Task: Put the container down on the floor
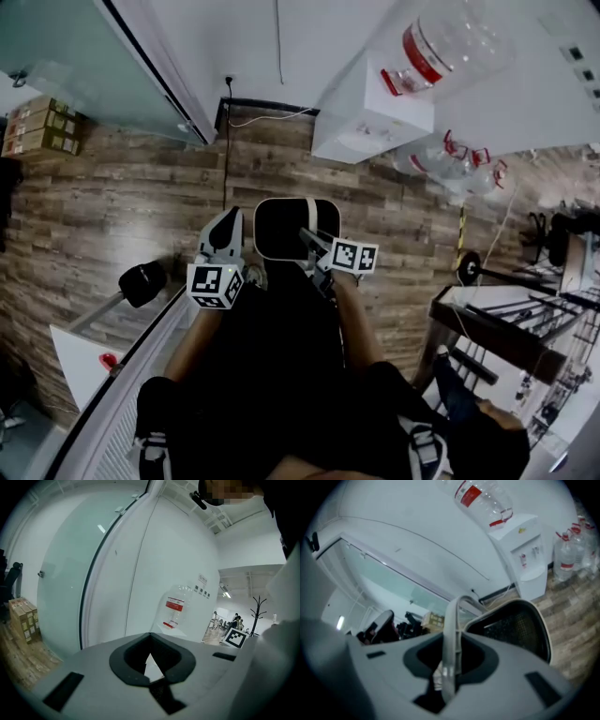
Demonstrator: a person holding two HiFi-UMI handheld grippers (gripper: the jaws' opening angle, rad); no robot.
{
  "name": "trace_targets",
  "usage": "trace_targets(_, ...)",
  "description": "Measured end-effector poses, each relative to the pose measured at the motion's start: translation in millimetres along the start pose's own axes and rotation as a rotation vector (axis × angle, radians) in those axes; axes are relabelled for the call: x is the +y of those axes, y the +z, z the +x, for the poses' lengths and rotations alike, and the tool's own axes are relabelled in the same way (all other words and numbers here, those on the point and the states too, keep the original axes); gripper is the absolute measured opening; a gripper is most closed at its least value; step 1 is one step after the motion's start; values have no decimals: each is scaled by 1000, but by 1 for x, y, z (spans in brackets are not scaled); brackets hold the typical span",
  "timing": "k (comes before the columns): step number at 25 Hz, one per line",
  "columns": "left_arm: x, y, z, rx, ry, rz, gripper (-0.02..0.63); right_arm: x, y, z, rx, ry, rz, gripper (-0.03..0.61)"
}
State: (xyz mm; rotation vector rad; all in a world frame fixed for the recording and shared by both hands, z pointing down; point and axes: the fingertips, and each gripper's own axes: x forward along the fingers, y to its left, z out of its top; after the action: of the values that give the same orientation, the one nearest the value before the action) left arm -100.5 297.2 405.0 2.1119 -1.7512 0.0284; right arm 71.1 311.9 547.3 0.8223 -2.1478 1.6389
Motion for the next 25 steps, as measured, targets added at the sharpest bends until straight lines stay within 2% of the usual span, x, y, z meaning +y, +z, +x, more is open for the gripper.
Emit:
trace_targets(9, 1, 22, 96, 47, 21, 8, 28, -17, 73, 39, 75, 3, -79, 100)
trace_targets(14, -4, 39, 132, 31, 32, 40, 28, -27, 110, 52, 95, 23, -107, 100)
trace_targets(18, 3, 48, 151, 21, 20, 33, 28, -36, 133, 69, 104, 20, -94, 100)
trace_targets(22, 14, 53, 170, 48, 40, 73, 28, -39, 152, 79, 93, 14, -75, 100)
trace_targets(25, 16, 56, 183, 36, 11, 56, 28, -43, 157, 83, 84, 8, -54, 100)
